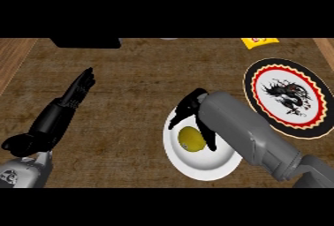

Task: Pick the lemon from the plate and place it in the plate

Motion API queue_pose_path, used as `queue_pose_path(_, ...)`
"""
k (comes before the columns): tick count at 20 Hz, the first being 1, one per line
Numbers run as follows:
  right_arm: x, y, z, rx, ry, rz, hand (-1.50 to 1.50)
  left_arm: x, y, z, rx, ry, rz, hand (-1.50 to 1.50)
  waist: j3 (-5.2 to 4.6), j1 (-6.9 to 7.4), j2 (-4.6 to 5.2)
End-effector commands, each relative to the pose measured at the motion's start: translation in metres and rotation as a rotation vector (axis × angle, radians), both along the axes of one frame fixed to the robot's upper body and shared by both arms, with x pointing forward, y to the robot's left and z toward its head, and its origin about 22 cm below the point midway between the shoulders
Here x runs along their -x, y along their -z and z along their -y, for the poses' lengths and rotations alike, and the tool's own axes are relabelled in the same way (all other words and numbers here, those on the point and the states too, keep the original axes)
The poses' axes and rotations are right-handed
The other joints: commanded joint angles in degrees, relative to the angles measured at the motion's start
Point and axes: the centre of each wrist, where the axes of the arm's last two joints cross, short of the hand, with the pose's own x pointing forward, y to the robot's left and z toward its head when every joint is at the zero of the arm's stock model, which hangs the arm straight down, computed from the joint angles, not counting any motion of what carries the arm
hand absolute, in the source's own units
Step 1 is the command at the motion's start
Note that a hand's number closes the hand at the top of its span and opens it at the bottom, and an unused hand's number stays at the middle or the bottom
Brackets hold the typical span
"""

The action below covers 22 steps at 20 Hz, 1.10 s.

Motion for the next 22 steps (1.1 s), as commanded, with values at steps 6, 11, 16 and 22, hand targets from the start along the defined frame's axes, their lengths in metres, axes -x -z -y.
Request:
queue_pose_path(6, 0.026, 0.027, -0.004, 0.050, -0.131, -0.156, -1.50, -0.002, -0.001, 0.001, -0.011, -0.010, 0.004, 0.00, 0.10, -0.54, 0.54)
queue_pose_path(11, 0.036, 0.043, 0.014, 0.038, -0.122, -0.154, -1.50, 0.001, -0.003, -0.017, -0.005, -0.022, -0.021, 0.00, 0.11, -0.32, 0.61)
queue_pose_path(16, 0.048, 0.033, 0.010, -0.082, -0.210, -0.134, 1.50, -0.002, 0.005, 0.002, -0.010, -0.012, -0.012, 0.00, 0.15, -0.29, 0.87)
queue_pose_path(22, 0.040, 0.055, 0.009, 0.015, 0.126, 0.213, 1.50, 0.007, -0.008, -0.009, -0.026, -0.022, -0.006, 0.00, 0.06, -0.90, 0.09)
